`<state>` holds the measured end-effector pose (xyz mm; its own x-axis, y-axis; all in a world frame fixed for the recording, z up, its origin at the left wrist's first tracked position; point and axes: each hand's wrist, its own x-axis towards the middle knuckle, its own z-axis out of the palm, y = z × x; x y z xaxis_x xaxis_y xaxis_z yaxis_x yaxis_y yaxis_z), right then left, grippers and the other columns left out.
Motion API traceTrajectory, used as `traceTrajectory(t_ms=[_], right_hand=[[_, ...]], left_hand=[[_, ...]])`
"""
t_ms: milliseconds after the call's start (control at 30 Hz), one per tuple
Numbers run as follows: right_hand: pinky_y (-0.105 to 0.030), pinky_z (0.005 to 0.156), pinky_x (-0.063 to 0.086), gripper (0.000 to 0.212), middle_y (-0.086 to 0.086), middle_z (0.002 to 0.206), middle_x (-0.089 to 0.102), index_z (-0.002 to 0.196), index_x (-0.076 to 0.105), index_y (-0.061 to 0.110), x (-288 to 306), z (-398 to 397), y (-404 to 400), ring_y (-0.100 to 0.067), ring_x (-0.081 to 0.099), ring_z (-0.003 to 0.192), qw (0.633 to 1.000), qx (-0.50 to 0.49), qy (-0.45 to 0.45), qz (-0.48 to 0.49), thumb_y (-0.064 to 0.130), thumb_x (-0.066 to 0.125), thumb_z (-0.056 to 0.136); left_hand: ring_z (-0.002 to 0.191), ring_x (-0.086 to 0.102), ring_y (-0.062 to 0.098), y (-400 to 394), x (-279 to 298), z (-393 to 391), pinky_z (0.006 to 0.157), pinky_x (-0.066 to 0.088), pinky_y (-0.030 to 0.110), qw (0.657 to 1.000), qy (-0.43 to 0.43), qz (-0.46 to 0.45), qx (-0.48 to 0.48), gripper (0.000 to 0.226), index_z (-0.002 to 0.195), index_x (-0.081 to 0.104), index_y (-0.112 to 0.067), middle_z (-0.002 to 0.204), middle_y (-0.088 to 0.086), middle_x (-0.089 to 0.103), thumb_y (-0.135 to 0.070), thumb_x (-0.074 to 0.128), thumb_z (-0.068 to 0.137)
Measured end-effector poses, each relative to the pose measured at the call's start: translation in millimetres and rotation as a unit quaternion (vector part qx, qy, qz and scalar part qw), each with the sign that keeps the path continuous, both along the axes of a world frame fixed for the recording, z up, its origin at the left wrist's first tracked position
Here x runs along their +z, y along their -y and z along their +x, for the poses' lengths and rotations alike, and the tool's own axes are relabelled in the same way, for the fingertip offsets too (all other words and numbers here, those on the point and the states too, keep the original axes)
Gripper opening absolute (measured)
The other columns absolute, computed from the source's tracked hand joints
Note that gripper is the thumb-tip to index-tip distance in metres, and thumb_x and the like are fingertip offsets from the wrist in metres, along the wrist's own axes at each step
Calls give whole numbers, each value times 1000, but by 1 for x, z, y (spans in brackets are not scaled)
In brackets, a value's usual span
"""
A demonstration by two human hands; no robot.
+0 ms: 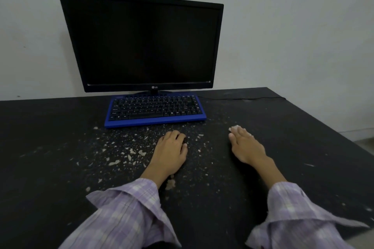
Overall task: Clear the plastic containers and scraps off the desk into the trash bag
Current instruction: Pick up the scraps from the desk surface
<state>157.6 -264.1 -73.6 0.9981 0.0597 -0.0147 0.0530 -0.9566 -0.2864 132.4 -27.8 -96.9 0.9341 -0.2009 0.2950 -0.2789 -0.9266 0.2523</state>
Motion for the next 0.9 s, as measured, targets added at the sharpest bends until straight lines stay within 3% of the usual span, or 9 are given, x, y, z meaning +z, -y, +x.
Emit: traceTrajectory(t_ms=[100, 267, 533, 767, 900], right_hand=[[-36, 115, 18, 47, -3, 155, 24, 146, 30, 18, -4, -32, -16, -21, 19, 144, 999, 22, 32, 0, 36, 23, 103], [-28, 116, -1, 52, -2, 160, 8, 151, 15, 16, -11, -79, -67, -15, 3, 147, 991, 130, 28, -11, 36, 19, 104], [-34, 118, 6, 54, -7, 160, 9, 152, 14, 13, -7, -64, -117, -20, 4, 148, 984, 176, 5, -8, 35, 22, 103], [-27, 117, 8, 51, 0, 160, 12, 151, 18, 15, -8, -84, -149, -13, 8, 147, 959, 282, 22, 2, 31, 27, 103], [-20, 115, 12, 48, 1, 157, 24, 149, 29, 14, -10, -96, -145, -10, 18, 145, 946, 321, 29, 43, 17, 36, 101]], left_hand=[[121, 43, 18, 1, 1, -2, 102, 38, 34, 1000, -2, -1, 3, 40, 133, 44, -16, 133, 1, 47, -31, 36, 97], [123, 43, 19, 4, 8, -7, 103, 38, 35, 1000, -6, 16, 2, 39, 132, 45, -13, 133, 4, 48, -29, 36, 97], [118, 48, 19, -21, 17, -39, 98, 43, 33, 1000, -10, -7, 27, 34, 127, 50, -12, 129, 5, 52, -21, 42, 95], [122, 46, 16, -68, 19, -65, 102, 41, 30, 995, -10, -72, 68, 35, 129, 49, -14, 131, 2, 51, -17, 44, 95], [116, 51, 14, -79, 20, -78, 99, 43, 31, 992, -24, -111, 58, 31, 126, 52, -15, 127, 1, 54, -18, 45, 95]])
